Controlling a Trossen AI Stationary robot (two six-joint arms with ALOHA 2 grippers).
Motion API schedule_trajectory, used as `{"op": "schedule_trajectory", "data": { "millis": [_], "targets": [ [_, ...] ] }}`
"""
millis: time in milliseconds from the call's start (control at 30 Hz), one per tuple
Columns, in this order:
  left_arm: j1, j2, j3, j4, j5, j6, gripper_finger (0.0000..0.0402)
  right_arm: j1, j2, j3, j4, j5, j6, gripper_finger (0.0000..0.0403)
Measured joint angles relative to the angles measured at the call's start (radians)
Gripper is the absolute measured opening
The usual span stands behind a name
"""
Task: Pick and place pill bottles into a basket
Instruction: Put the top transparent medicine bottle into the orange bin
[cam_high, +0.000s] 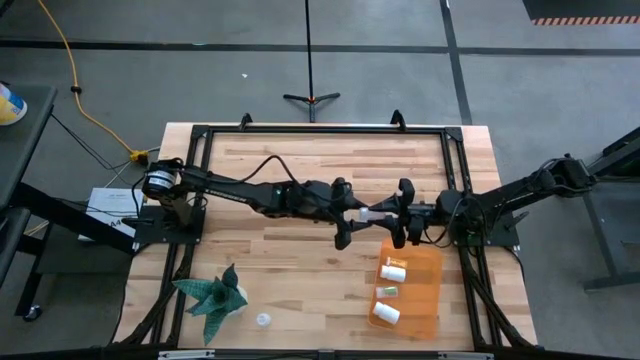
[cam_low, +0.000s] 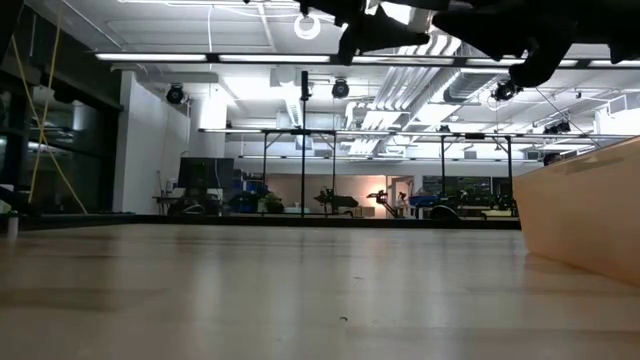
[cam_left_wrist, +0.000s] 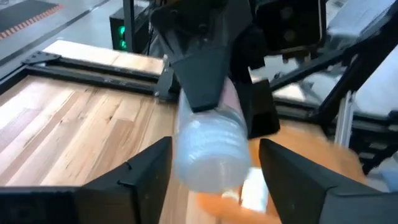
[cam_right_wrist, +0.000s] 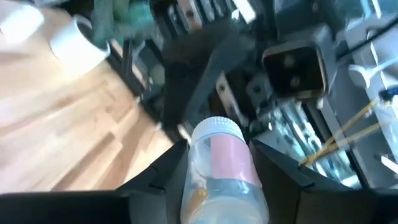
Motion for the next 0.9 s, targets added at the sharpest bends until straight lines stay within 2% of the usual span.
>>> {"op": "schedule_trajectory", "data": {
  "millis": [167, 433, 633, 900],
  "targets": [
    [0.002, -0.064, -0.001, -0.141, -0.027, 0.044, 0.0305, 0.001, -0.011, 0.000, -0.085, 0.116, 0.043, 0.0132],
    [0.001, -0.118, 0.001, -0.312, -0.140, 0.042, 0.0314, 0.086, -0.095, 0.000, -0.305, 0.153, 0.336, 0.0140],
    [-0.001, -0.118, 0.001, -0.360, -0.143, 0.040, 0.0304, 0.185, -0.125, 0.116, -0.685, 0.185, 0.696, 0.0134],
    [-0.031, -0.144, -0.001, -0.387, -0.140, 0.048, 0.0298, 0.302, -0.067, 0.335, -1.259, 0.160, 1.105, 0.0136]
  ]
}}
